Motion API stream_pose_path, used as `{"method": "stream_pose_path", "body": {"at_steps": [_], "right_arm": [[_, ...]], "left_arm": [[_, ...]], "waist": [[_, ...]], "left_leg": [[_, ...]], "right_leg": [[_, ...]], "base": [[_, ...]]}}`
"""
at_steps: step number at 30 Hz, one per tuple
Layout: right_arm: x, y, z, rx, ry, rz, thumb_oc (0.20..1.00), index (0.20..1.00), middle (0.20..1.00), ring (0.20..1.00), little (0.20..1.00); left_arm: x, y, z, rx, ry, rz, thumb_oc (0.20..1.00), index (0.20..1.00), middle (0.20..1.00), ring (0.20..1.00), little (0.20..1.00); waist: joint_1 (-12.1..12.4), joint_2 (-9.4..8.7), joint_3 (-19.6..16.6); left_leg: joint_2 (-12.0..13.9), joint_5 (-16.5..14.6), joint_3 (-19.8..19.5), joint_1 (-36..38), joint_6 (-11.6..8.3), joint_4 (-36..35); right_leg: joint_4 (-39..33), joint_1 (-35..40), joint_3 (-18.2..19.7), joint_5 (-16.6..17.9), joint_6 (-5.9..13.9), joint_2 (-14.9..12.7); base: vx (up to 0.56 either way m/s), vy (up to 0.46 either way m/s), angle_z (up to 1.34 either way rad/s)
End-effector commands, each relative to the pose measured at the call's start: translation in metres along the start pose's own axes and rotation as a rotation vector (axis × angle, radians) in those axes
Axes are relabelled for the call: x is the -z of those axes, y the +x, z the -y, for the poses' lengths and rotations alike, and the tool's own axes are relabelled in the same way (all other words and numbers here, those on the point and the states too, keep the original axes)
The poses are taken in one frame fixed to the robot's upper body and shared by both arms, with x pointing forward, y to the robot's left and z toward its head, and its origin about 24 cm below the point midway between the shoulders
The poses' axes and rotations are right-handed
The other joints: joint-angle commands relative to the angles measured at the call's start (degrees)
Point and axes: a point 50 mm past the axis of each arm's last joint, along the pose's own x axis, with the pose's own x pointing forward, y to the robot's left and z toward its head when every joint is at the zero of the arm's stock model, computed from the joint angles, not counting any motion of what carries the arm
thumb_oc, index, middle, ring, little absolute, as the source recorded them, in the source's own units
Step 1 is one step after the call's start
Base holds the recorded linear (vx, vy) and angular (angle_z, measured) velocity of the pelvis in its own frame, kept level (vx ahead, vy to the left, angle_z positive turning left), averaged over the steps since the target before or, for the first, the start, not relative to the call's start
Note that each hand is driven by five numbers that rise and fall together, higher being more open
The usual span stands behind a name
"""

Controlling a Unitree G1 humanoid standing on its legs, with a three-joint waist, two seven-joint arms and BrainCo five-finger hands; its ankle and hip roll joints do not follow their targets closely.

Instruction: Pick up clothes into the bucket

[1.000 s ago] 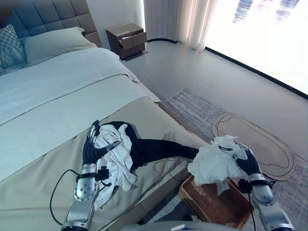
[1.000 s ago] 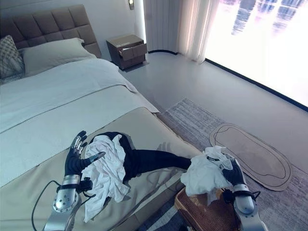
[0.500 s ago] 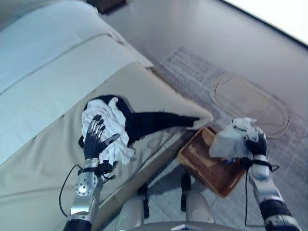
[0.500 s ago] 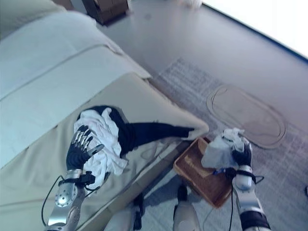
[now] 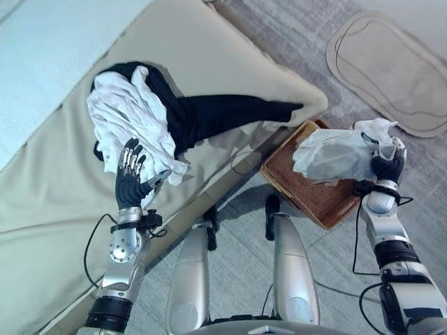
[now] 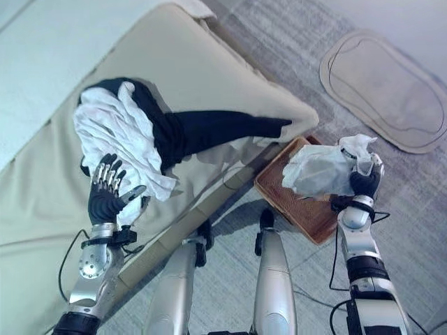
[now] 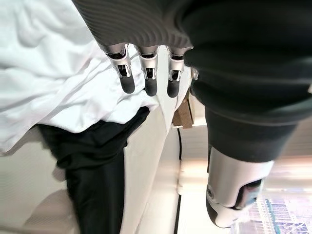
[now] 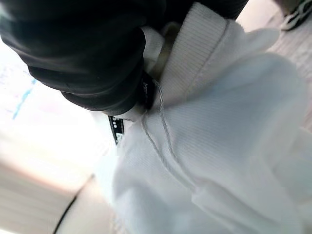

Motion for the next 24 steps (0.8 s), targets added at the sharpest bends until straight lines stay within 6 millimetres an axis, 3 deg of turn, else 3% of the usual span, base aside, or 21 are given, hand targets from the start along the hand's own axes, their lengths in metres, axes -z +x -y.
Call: {"method": "stream_pose_path", "body": {"at_steps": [1, 8, 9, 15, 24], "right_arm": [[-0.019, 0.019, 0.017, 0.088, -0.014, 0.101, 0.2, 0.2, 0.2, 0.2, 0.2], [-0.019, 0.03, 0.015, 0.108, -0.06, 0.064, 0.2, 0.2, 0.2, 0.2, 0.2], [-0.012, 0.03, 0.011, 0.077, -0.127, 0.037, 0.2, 0.2, 0.2, 0.2, 0.2], [0.003, 0.021, -0.009, -0.081, -0.368, 0.047, 0.2, 0.2, 0.2, 0.2, 0.2], [0.02, 0.015, -0.021, -0.158, -0.513, -0.028, 0.2, 0.2, 0.2, 0.2, 0.2]], "left_arm": [[-0.035, -0.001, -0.003, -0.029, -0.019, 0.192, 1.0, 1.0, 1.0, 1.0, 1.0], [-0.053, 0.002, 0.002, -0.057, -0.099, 0.278, 1.0, 1.0, 1.0, 1.0, 1.0], [-0.055, 0.002, 0.004, -0.056, -0.108, 0.284, 1.0, 1.0, 1.0, 1.0, 1.0], [-0.056, 0.005, 0.009, -0.056, -0.113, 0.297, 1.0, 1.0, 1.0, 1.0, 1.0], [-0.06, 0.007, 0.008, -0.07, -0.14, 0.314, 1.0, 1.0, 1.0, 1.0, 1.0]], "waist": [[0.09, 0.89, -4.2], [0.55, 2.32, -3.36], [0.96, 2.64, -2.98], [1.25, 2.78, -2.25], [2.26, 3.51, -2.14]], "left_leg": [[0.68, -7.09, -3.03, -6.59, 0.45, 11.22], [0.2, -9.31, -3.25, -15.02, 0.71, 19.07], [0.12, -11.75, -3.56, -15.84, 0.52, 21.22], [-0.32, -12.98, -3.97, -19.75, 1.2, 25.36], [-1.05, -13.76, -4.37, -24.82, 1.96, 29.3]], "right_leg": [[-2.43, -2.67, 4.06, 4.93, 2.91, -1.45], [5.22, -10.96, 5.86, 2.79, 2.09, -1.07], [7.86, -12.1, 6.06, 0.41, 2.12, -0.68], [12.27, -16.57, 6.81, -0.8, 1.86, 0.07], [16.27, -21.43, 7.44, -1.92, 1.74, -0.26]], "base": [[-0.04, -0.01, -0.04], [-0.02, -0.008, 0.01], [0.08, -0.01, 0.08], [0.01, -0.002, 0.03], [0.0, 0.0, 0.01]]}}
